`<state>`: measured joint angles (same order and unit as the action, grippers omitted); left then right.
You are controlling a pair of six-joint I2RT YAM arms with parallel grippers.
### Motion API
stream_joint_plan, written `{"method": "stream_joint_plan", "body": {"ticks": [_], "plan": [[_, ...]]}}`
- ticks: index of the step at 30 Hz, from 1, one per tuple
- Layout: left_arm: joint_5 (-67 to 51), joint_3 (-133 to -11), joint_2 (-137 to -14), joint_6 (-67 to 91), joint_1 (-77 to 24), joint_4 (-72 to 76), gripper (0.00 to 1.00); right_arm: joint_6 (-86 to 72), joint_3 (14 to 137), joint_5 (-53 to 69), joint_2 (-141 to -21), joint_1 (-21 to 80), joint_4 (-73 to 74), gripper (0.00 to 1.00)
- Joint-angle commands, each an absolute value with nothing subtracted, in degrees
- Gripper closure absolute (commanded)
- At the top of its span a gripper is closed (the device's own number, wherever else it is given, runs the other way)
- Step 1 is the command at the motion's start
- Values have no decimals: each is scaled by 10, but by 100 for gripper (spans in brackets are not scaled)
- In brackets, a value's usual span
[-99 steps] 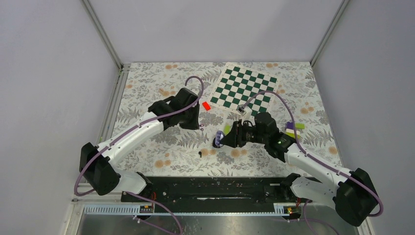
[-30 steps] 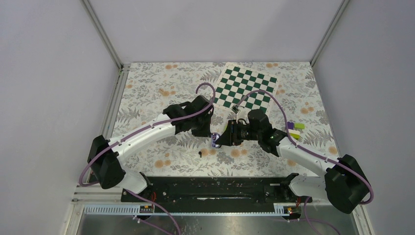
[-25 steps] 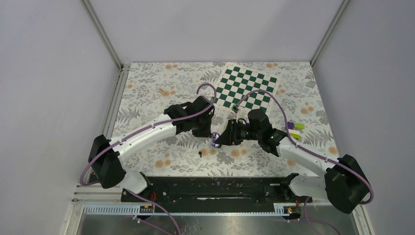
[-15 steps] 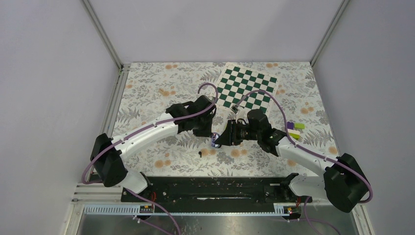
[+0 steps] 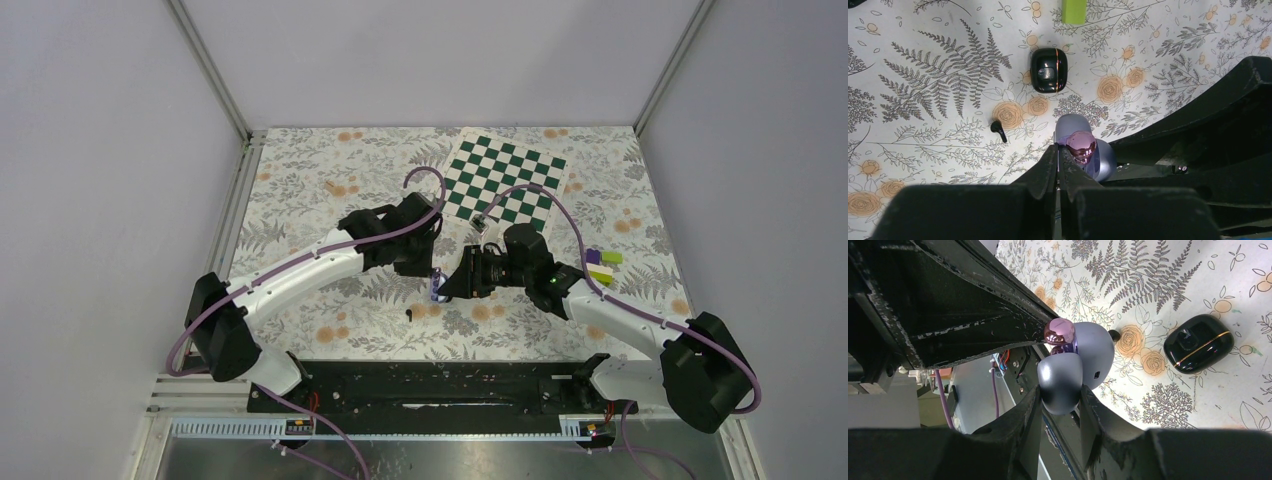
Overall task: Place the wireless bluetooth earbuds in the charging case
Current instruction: Place the earbud in the charging case.
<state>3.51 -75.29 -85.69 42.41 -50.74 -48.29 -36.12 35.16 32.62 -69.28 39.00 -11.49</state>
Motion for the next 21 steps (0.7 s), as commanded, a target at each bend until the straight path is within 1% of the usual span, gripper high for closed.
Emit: {"method": "stream_joint_plan", "body": {"ticks": [1,21], "plan": [[50,-772,-858,417,-512,-483,100,-364,372,334,-686,395,-145,100],[55,-764,-863,411,-514,-489,100,-364,372,323,-672,395,-142,100]]}}
